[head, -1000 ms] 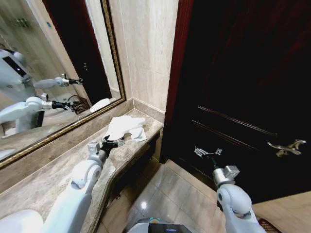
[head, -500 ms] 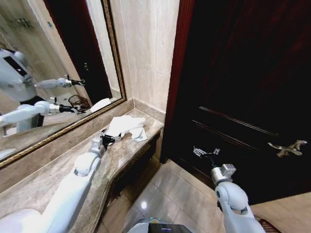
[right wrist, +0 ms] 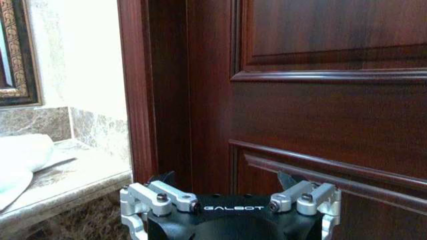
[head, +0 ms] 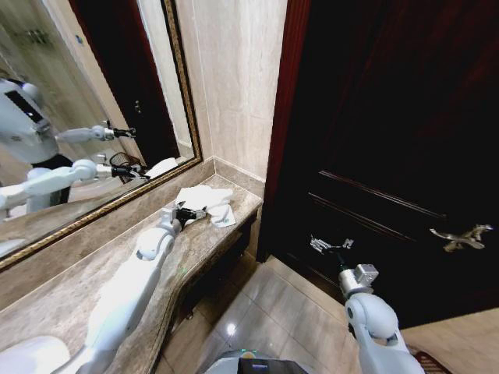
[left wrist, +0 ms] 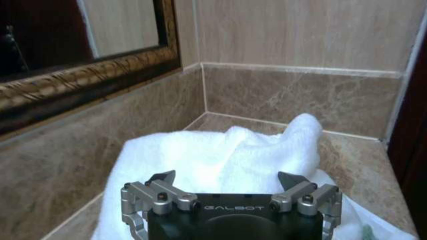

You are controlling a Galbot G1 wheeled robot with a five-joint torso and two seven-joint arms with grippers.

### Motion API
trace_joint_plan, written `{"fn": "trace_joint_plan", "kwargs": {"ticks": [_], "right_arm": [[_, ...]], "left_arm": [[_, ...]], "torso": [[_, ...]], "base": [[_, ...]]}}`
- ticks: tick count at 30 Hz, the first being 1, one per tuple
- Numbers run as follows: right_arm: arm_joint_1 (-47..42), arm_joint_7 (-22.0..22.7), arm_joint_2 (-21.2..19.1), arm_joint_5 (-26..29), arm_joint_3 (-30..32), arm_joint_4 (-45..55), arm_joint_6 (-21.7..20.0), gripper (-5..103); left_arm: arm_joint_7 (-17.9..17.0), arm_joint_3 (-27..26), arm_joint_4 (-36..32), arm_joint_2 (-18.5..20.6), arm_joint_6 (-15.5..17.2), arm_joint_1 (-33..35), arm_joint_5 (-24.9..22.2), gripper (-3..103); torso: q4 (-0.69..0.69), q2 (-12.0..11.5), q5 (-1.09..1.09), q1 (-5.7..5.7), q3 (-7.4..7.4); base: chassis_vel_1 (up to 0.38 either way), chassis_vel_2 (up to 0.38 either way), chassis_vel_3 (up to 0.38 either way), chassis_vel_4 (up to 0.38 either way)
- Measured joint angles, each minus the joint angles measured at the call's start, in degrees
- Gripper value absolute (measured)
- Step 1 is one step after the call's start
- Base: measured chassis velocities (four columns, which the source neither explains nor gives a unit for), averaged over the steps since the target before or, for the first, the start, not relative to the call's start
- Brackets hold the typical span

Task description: Discard the used towel into the hamper.

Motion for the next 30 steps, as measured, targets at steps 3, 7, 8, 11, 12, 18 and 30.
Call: {"fn": "trace_joint_plan", "kwargs": {"ticks": [3, 7, 8, 11, 12, 18, 30], "right_arm": [[0.0, 0.2, -0.1, 0.2, 0.5, 0.1, 0.0, 100], [-0.1, 0.2, -0.1, 0.4, 1.0, 0.2, 0.0, 100], [-0.1, 0.2, -0.1, 0.4, 1.0, 0.2, 0.0, 100], [-0.3, 0.2, -0.2, 0.7, 1.5, 0.2, 0.1, 100], [-0.3, 0.2, -0.3, 0.8, 1.7, 0.2, 0.1, 100], [-0.1, 0.5, -1.0, 1.4, 2.1, 0.5, 0.0, 100], [1.3, 0.5, -0.6, 1.7, 2.1, 0.1, -0.2, 100]], "left_arm": [[-0.4, 1.5, 3.3, -0.8, 0.0, -2.5, 0.0, 100], [-1.2, 2.3, 5.9, -1.7, -0.4, -4.0, 0.0, 97], [-1.2, 2.3, 5.9, -1.7, -0.4, -4.0, 0.0, 97], [-1.5, 3.0, 8.1, -2.5, -1.8, -5.0, -0.2, 89], [-1.6, 3.1, 8.4, -2.6, -2.1, -5.2, -0.2, 82], [-2.5, 3.2, 8.7, -3.0, -2.8, -5.4, -0.3, 60], [-3.3, 3.5, 9.2, -4.2, -4.0, -5.0, -0.1, 17]], "torso": [[0.00, 0.0, 0.00, 0.00, 0.00], [0.00, 0.0, 0.01, 0.00, 0.00], [0.00, 0.0, 0.01, 0.00, 0.00], [0.00, 0.0, 0.01, 0.00, 0.00], [0.00, 0.0, 0.01, 0.00, 0.00], [0.00, 0.0, 0.00, 0.00, 0.00], [0.01, 0.0, 0.01, 0.00, -0.01]], "base": [[0.000, 0.000, 0.000, 0.000], [0.000, 0.000, 0.000, 0.000], [0.000, 0.000, 0.000, 0.000], [0.000, 0.000, 0.000, 0.000], [0.000, 0.000, 0.000, 0.000], [0.000, 0.000, 0.000, 0.000], [0.000, 0.000, 0.000, 0.000]]}}
